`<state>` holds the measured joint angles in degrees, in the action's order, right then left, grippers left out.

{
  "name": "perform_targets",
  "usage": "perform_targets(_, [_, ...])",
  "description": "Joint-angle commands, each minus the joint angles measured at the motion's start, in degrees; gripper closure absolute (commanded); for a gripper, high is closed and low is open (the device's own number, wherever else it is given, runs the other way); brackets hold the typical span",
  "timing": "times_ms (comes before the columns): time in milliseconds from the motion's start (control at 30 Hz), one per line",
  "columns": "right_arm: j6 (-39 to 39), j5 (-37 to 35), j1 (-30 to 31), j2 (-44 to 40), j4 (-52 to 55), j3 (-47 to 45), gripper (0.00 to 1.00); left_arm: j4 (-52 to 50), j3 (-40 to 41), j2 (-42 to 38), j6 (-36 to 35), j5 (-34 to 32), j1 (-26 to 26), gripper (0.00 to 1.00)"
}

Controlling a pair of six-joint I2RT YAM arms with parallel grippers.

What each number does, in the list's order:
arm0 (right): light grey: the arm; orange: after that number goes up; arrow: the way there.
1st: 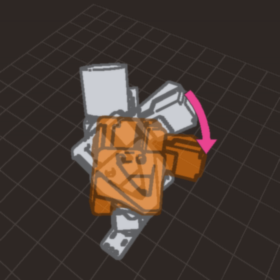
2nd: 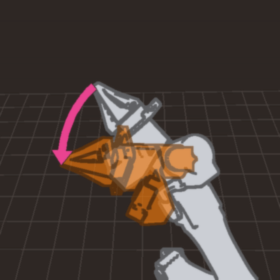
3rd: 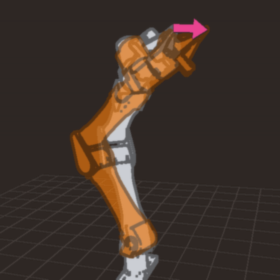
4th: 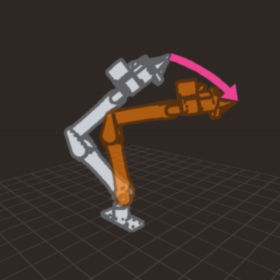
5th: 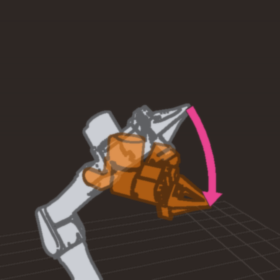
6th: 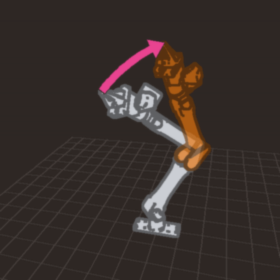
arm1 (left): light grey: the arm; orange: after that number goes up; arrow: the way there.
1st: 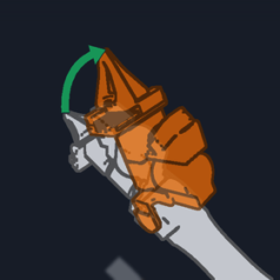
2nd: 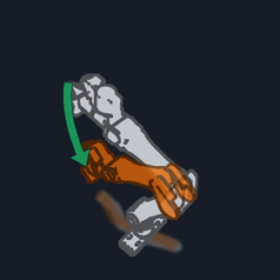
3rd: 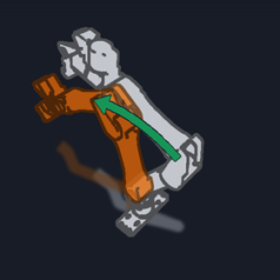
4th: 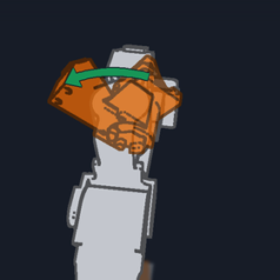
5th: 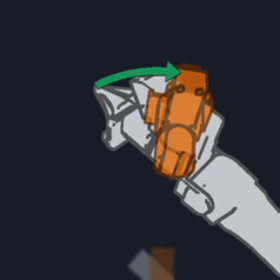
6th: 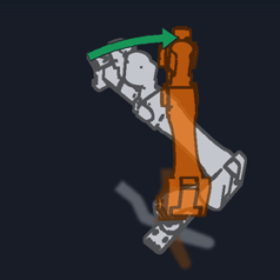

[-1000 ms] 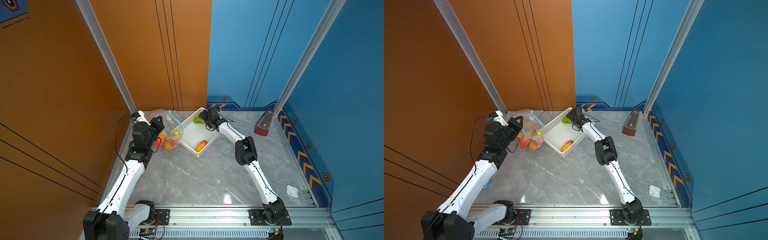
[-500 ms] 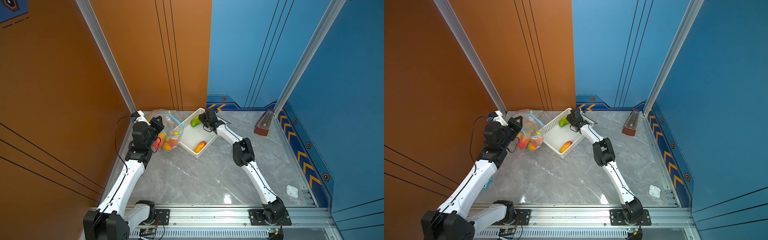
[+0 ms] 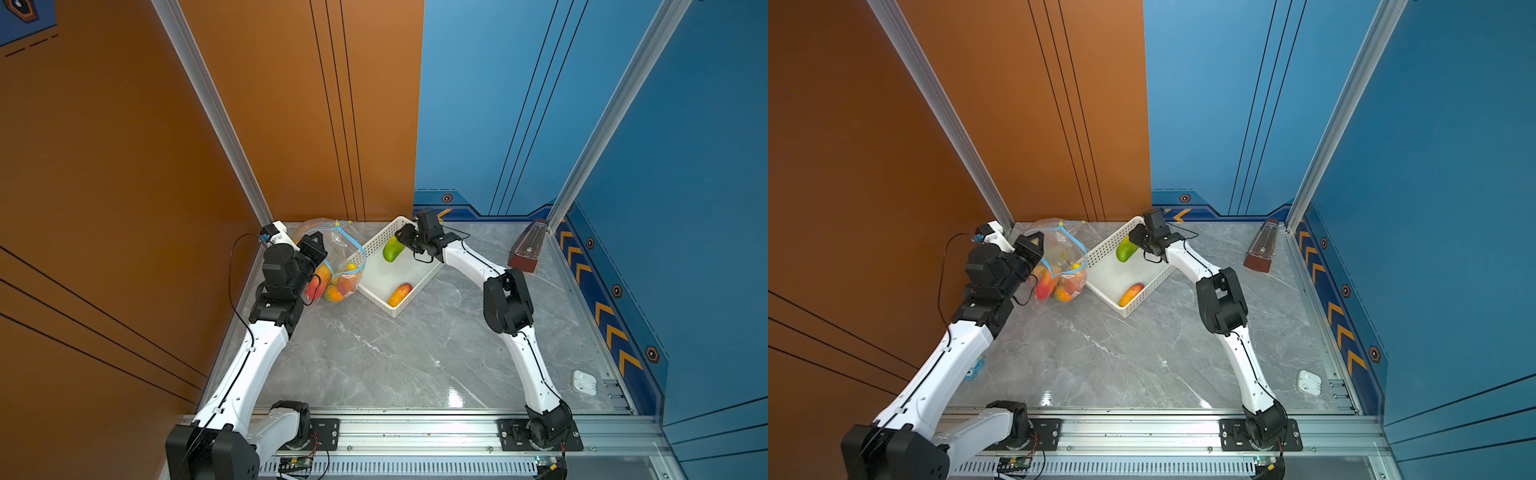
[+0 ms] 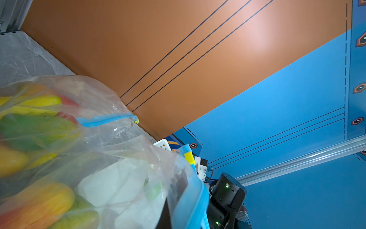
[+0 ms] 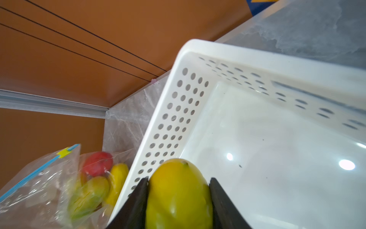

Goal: Place the mango in a zip-top bag and seal the zipper
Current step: Pick up the mango from the basket, then place the mango in the zipper food storage bag.

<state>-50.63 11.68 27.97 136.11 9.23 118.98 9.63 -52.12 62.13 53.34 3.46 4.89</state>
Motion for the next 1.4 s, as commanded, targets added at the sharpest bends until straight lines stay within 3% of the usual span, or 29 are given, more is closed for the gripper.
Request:
perform_targets(0, [2.45, 2.73, 0.53, -11.87, -13.18, -8.04, 0.8, 1.53, 0.62, -0.53, -0.52, -0.45, -0.18, 1.0])
perform_targets(133, [7.23, -0.22, 3.5, -23.96, -25.83, -19.86, 0.82, 1.48, 0.61, -0.18, -0.22, -0.34, 0.04, 1.0])
perform_targets(267, [17.78, -6.23, 9.91, -29.82, -30.44, -24.47, 0.83, 1.46, 0.41, 0.25, 0.18, -0.03, 0.21, 1.0])
perform_targets(400, [26.99, -8.96, 16.18, -29.9, -36.44, -25.9, 0.83, 1.53, 0.25, 0.84, 0.62, 0.42, 0.3, 1.0])
perform_targets(700, [38.13, -7.81, 21.51, -22.31, -38.64, -21.52, 0.82, 1.52, 0.18, 0.75, 2.02, 0.58, 0.12, 1.0])
perform_targets(867, [43.62, -7.61, 22.69, -19.8, -38.41, -21.07, 0.72, 1.5, 0.08, 0.58, 3.31, 1.56, -0.14, 1.0])
perform_targets(1000, [44.23, -5.53, 22.53, -19.92, -39.77, -21.9, 0.51, 1.51, -0.15, -0.16, 4.22, 1.81, -0.33, 1.0])
perform_targets(1100, [39.98, -1.43, 21.16, -21.4, -40.24, -22.15, 0.32, 1.48, -0.48, -0.77, 4.38, 1.68, -0.44, 1.0])
perform_targets(1167, [35.67, 1.68, 19.8, -22.73, -41.97, -22.92, 0.25, 1.51, -0.61, -0.86, 4.64, 1.88, -0.58, 1.0])
perform_targets(1200, [33.4, 2.14, 19.34, -23.52, -42.47, -23.45, 0.26, 1.49, -0.67, -0.86, 5.23, 1.96, -0.75, 1.0])
perform_targets(1233, [31.92, 2.42, 18.82, -23.97, -42.67, -23.86, 0.38, 1.5, -0.63, -0.87, 5.81, 2.27, -0.88, 1.0])
perform_targets(1267, [30.94, 2.48, 18.51, -24.39, -41.77, -23.81, 0.57, 1.48, -0.83, -0.79, 6.31, 2.6, -1.01, 1.0])
perform_targets(1300, [31.21, 2.69, 18.33, -24.61, -40.44, -23.54, 0.66, 1.47, -1.07, -0.67, 6.67, 2.78, -1.02, 1.0])
perform_targets(1367, [33.2, 1.57, 18.61, -24.74, -36.95, -22.79, 0.72, 1.51, -1.58, -0.51, 6.96, 3.44, -1.02, 1.0])
